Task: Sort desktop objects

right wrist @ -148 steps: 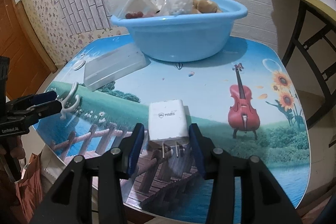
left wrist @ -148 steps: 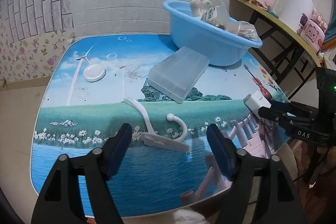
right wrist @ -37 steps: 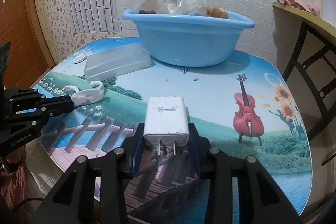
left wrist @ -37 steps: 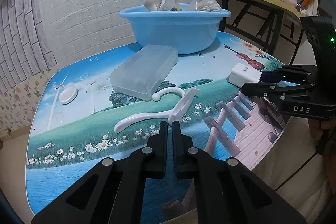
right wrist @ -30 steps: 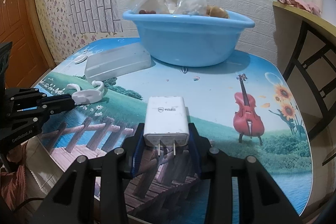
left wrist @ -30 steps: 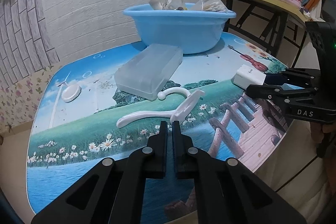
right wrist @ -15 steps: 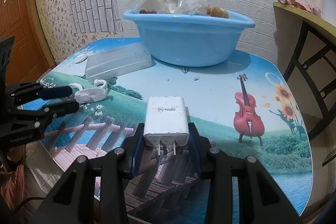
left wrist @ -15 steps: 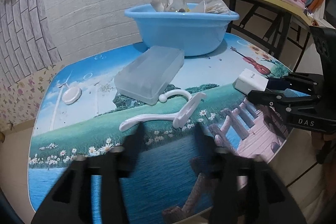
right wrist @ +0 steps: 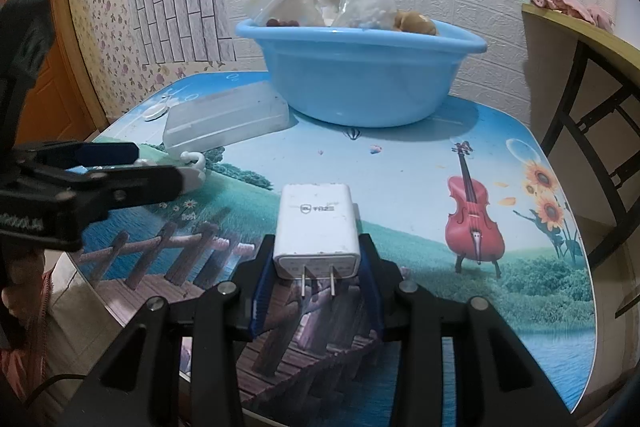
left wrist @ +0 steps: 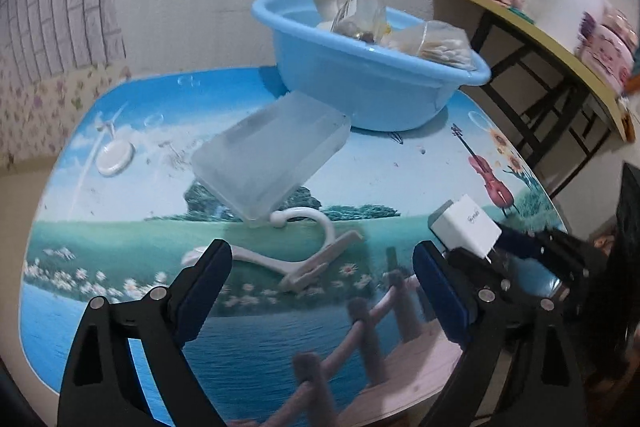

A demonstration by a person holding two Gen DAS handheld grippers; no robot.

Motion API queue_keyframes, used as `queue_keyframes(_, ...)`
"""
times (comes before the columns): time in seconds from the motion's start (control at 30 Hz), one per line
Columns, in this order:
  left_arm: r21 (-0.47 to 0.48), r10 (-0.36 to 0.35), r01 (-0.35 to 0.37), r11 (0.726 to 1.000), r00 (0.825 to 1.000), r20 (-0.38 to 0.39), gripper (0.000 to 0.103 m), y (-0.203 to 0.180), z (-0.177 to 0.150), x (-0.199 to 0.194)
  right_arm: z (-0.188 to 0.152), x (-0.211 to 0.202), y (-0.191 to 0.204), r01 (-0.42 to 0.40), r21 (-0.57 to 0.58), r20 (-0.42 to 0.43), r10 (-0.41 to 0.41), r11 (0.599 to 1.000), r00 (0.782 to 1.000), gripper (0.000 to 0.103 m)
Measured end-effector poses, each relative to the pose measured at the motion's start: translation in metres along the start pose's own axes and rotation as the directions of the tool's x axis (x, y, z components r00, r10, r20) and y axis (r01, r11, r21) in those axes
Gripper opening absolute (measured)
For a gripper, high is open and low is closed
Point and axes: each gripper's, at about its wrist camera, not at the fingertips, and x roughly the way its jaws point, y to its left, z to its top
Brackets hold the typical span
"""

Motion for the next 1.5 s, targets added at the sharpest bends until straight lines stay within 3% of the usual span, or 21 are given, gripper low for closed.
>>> queue_keyframes(0.17,-0.057,0.038,-0.041,0.998,0.998,-0.043,0.092,-0.009,0.003,0.013,0.001,0.000,-0.006,0.020,0.025,0.002,-0.020,0.999,1.000,0.038)
queue_keyframes(0.3,-0.047,0.081,-0.083,0.995,0.995,-0.052,0.092,-0.016,0.005,0.020,0.001,-0.001,-0.009,0.025,0.033,0.000,-0.025,0.999,1.000,0.038)
queue_keyframes(0.37,-0.059,0.116,-0.119,0.991,0.992,-0.051,0.083,-0.015,0.006,0.020,0.001,-0.001,-0.011,0.023,0.034,-0.001,-0.023,0.999,1.000,0.038)
queue_keyframes(0.4,-0.063,0.126,-0.129,0.990,0.991,-0.046,0.069,-0.014,0.007,0.019,0.001,-0.002,-0.011,0.022,0.034,-0.001,-0.022,0.999,1.000,0.038)
queue_keyframes(0.43,-0.060,0.135,-0.137,0.989,0.990,-0.041,0.062,-0.013,0.007,0.018,0.001,-0.002,-0.011,0.021,0.034,-0.002,-0.021,0.999,1.000,0.038)
queue_keyframes(0.67,0.006,0.111,-0.111,0.994,0.993,-0.024,0.049,-0.015,0.004,0.012,0.001,-0.002,-0.014,0.017,0.040,-0.005,-0.016,0.999,1.000,0.038)
queue_keyframes(1.03,-0.030,0.121,-0.123,0.992,0.992,-0.044,0.049,0.016,-0.007,-0.008,0.000,-0.003,-0.016,0.010,0.046,-0.010,-0.010,0.999,1.000,0.038)
queue_keyframes(1.17,0.011,0.152,-0.151,0.988,0.988,-0.034,0.050,0.019,-0.010,-0.009,0.000,-0.003,-0.016,0.008,0.041,-0.011,-0.007,0.999,1.000,0.038)
queue_keyframes(1.3,0.029,0.165,-0.164,0.986,0.985,-0.058,0.067,0.013,-0.011,-0.001,0.000,-0.002,-0.015,0.008,0.039,-0.011,-0.007,0.999,1.000,0.038)
queue_keyframes(1.37,0.025,0.158,-0.157,0.987,0.984,-0.079,0.070,0.011,-0.012,0.005,0.000,-0.003,-0.015,0.007,0.040,-0.010,-0.007,0.999,1.000,0.038)
queue_keyframes(1.5,0.048,0.180,-0.178,0.983,0.983,-0.035,0.079,0.007,-0.011,0.011,0.000,-0.003,-0.015,0.010,0.038,-0.010,-0.009,0.999,1.000,0.038)
